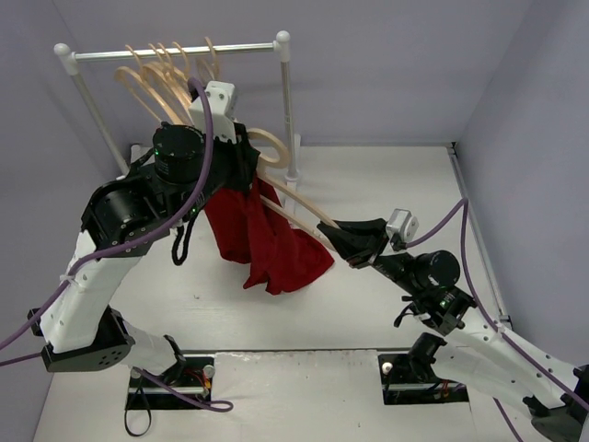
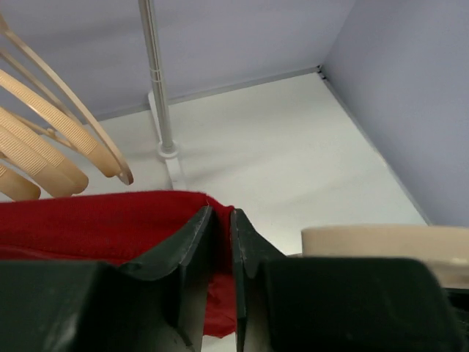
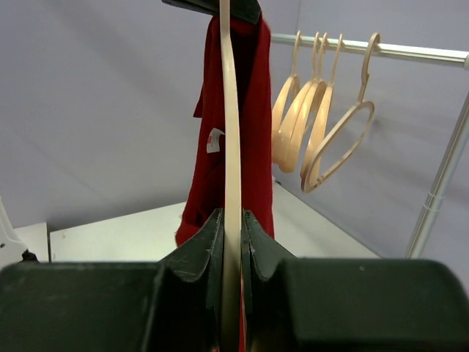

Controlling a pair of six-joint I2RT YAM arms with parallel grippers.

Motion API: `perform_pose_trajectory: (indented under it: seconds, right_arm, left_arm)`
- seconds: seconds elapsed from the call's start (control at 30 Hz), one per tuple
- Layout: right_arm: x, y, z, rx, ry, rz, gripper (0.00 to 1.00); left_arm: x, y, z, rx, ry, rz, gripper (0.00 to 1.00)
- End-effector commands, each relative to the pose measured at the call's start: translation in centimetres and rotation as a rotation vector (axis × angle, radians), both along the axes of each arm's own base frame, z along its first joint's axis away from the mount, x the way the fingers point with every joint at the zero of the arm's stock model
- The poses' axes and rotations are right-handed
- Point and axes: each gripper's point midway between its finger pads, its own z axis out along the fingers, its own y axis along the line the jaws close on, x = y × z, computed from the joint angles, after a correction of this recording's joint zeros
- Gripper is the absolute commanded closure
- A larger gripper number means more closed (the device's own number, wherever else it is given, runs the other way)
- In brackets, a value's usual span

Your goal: Place the t-shirt on the hanger

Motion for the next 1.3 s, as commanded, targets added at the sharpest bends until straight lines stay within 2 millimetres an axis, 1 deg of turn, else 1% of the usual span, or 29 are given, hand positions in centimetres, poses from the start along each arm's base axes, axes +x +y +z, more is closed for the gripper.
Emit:
perform_pose_trajectory:
  seconds: [0.0, 0.07, 0.13, 0.17, 0.27, 0.3, 0.4, 0.43, 0.53, 0.6, 0.67, 0.73, 0.77, 0.83, 0.9, 0.97, 1.0, 1.03, 1.1, 1.17, 1.27]
  right_arm:
    - [-1.3, -3.3, 6.5, 0.231, -0.151, -0.05, 1.0]
    - [-0.9, -3.1, 6.0, 0.218, -0.141, -0.05, 1.0]
    - [-0.3, -2.4, 5.1, 0.201, -0.111, -0.036, 1.0]
    - [0.1, -2.1, 4.7, 0.195, -0.095, -0.031, 1.0]
    - [0.7, -1.9, 4.2, 0.191, -0.085, -0.018, 1.0]
    - [0.8, -1.8, 4.1, 0.192, -0.084, -0.01, 1.0]
    - [1.4, -1.8, 3.7, 0.176, -0.072, 0.013, 1.0]
    - [1.3, -1.7, 3.6, 0.17, -0.068, 0.029, 1.0]
    - [1.2, -1.5, 3.2, 0.156, -0.062, 0.049, 1.0]
    - [1.2, -1.0, 2.4, 0.124, -0.051, 0.083, 1.0]
    - [0.9, -0.6, 1.8, 0.101, -0.045, 0.113, 1.0]
    - [0.8, -0.2, 1.0, 0.075, -0.028, 0.144, 1.0]
    - [0.6, 0.0, 0.5, 0.06, -0.023, 0.167, 1.0]
    - [0.4, 0.3, -0.1, 0.042, -0.014, 0.188, 1.0]
    - [0.3, 0.5, -0.5, 0.03, -0.01, 0.199, 1.0]
    - [0.2, 0.7, -0.9, 0.016, -0.005, 0.212, 1.0]
    - [0.2, 0.7, -1.0, 0.013, -0.004, 0.212, 1.0]
    - [0.2, 0.9, -1.2, 0.004, -0.001, 0.22, 1.0]
    - [0.1, 1.0, -1.4, -0.004, -0.002, 0.23, 1.0]
    - [0.0, 1.1, -1.6, -0.01, 0.0, 0.237, 1.0]
    - [0.1, 1.3, -1.9, -0.019, 0.006, 0.242, 1.0]
  left_arm:
    - [-0.1, 1.7, 2.4, 0.021, -0.131, 0.029, 0.7]
    - [-0.4, 2.5, 2.9, 0.048, -0.163, 0.024, 0.62]
    - [-0.7, 3.3, 3.5, 0.082, -0.202, 0.021, 0.53]
    - [-0.8, 3.8, 3.8, 0.096, -0.217, 0.023, 0.47]
    - [-0.9, 5.0, 4.0, 0.17, -0.259, 0.035, 0.39]
    - [-0.9, 5.2, 3.8, 0.193, -0.264, 0.038, 0.38]
    - [-1.0, 7.4, 3.1, 0.296, -0.299, 0.058, 0.37]
    - [-1.2, 7.9, 2.6, 0.331, -0.307, 0.049, 0.37]
    - [-1.0, 8.6, 1.5, 0.409, -0.327, 0.004, 0.37]
    - [-0.7, 8.5, -0.5, 0.472, -0.327, -0.094, 0.37]
    - [-0.5, 8.3, -1.3, 0.49, -0.324, -0.132, 0.37]
    - [0.3, 7.8, -3.5, 0.563, -0.316, -0.207, 0.37]
    - [0.5, 7.4, -4.2, 0.594, -0.322, -0.244, 0.37]
    - [0.5, 6.8, -4.9, 0.647, -0.35, -0.32, 0.37]
    - [0.3, 6.5, -5.1, 0.677, -0.372, -0.376, 0.37]
    - [-0.4, 6.0, -5.2, 0.702, -0.391, -0.464, 0.37]
    - [-0.6, 5.7, -4.6, 0.684, -0.41, -0.485, 0.37]
    - [-1.2, 5.6, -5.0, 0.702, -0.395, -0.541, 0.37]
    - [-1.6, 5.5, -5.4, 0.718, -0.383, -0.589, 0.37]
    - [-1.8, 5.6, -6.3, 0.732, -0.355, -0.625, 0.37]
    - [-2.6, 5.6, -8.5, 0.747, -0.313, -0.702, 0.37]
